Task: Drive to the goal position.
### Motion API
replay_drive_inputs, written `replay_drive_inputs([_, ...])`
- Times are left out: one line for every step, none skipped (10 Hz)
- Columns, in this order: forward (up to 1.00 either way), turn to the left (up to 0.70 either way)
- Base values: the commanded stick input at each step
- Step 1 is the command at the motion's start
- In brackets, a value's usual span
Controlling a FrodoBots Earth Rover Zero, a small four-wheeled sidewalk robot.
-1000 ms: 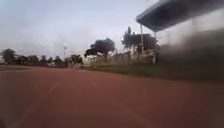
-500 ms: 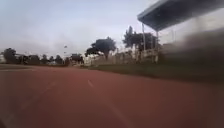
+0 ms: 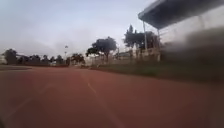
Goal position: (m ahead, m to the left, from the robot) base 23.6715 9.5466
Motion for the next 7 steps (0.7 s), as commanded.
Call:
replay_drive_inputs([0.70,0.00])
replay_drive_inputs([0.70,0.00])
replay_drive_inputs([0.70,0.00])
replay_drive_inputs([0.70,0.00])
replay_drive_inputs([0.70,0.00])
replay_drive_inputs([0.70,0.00])
replay_drive_inputs([0.70,0.00])
